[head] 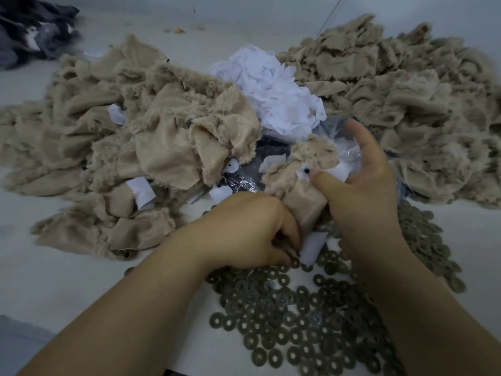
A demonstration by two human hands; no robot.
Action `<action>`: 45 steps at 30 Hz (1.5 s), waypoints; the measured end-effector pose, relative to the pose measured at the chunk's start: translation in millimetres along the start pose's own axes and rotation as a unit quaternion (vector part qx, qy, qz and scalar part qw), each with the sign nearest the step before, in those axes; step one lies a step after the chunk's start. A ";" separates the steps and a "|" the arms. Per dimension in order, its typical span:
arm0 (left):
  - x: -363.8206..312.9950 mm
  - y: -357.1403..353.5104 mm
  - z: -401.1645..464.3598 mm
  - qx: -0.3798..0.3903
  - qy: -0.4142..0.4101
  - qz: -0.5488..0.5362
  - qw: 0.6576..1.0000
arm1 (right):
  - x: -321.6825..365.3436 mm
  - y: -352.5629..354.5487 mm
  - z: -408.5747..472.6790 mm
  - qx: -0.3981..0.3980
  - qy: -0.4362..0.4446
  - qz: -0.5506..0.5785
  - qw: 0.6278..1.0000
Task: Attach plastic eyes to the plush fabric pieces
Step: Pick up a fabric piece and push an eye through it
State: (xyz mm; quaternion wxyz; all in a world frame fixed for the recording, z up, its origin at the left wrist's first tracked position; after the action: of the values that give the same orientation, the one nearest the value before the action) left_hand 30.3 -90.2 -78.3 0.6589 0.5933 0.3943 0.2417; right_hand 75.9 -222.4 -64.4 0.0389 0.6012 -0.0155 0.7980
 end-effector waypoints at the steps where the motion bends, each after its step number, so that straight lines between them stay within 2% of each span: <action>1: 0.8 1.4 0.7 -0.012 0.005 0.002 1.000 | 0.6 2.1 0.0 -0.011 0.004 -0.004 1.000; 5: -1.6 -2.2 0.7 0.000 0.003 -0.037 0.999 | -5.0 -1.0 -1.2 -0.013 -0.011 -0.001 1.000; 18: -5.7 -3.6 2.6 -0.049 0.016 0.007 0.999 | -12.5 -9.9 -2.1 0.026 -0.034 -0.029 0.999; 25: 3.1 -5.8 -0.7 0.008 0.008 -0.076 0.997 | -14.3 -10.0 -1.6 0.024 -0.032 -0.039 0.998; 38: -6.4 -5.4 0.4 -0.031 -0.020 -0.020 0.999 | -6.7 -10.2 -3.8 0.020 -0.012 -0.040 0.999; 40: -3.9 -4.7 0.1 -0.020 -0.023 -0.049 0.998 | -6.9 -9.8 -3.9 0.021 -0.013 -0.041 0.999; 42: -1.8 3.5 -2.3 -0.033 -0.027 -0.124 0.991 | -5.7 -10.2 -4.3 0.024 -0.008 -0.049 0.998; 44: 4.1 17.4 -6.1 -0.090 -0.020 -0.268 0.959 | -3.7 -11.5 -5.0 0.027 0.000 -0.062 0.998; 45: 9.9 24.4 -8.4 -0.135 -0.006 -0.353 0.926 | -2.4 -12.5 -5.5 0.028 0.005 -0.068 0.997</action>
State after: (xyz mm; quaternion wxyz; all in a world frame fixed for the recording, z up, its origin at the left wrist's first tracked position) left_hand 32.8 -73.1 -56.7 0.7778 0.3229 0.5377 0.0404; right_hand 72.3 -209.6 -68.5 0.0763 0.5975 0.0480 0.7968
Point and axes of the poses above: each hand's wrist, its own z-axis towards the middle knuckle, its own y-axis out of the back of the hand, x = y × z, the point moved 8 cm from there along z, towards the middle knuckle, and after that the axes turned 10 degrees about z, right-handed, at the moved point
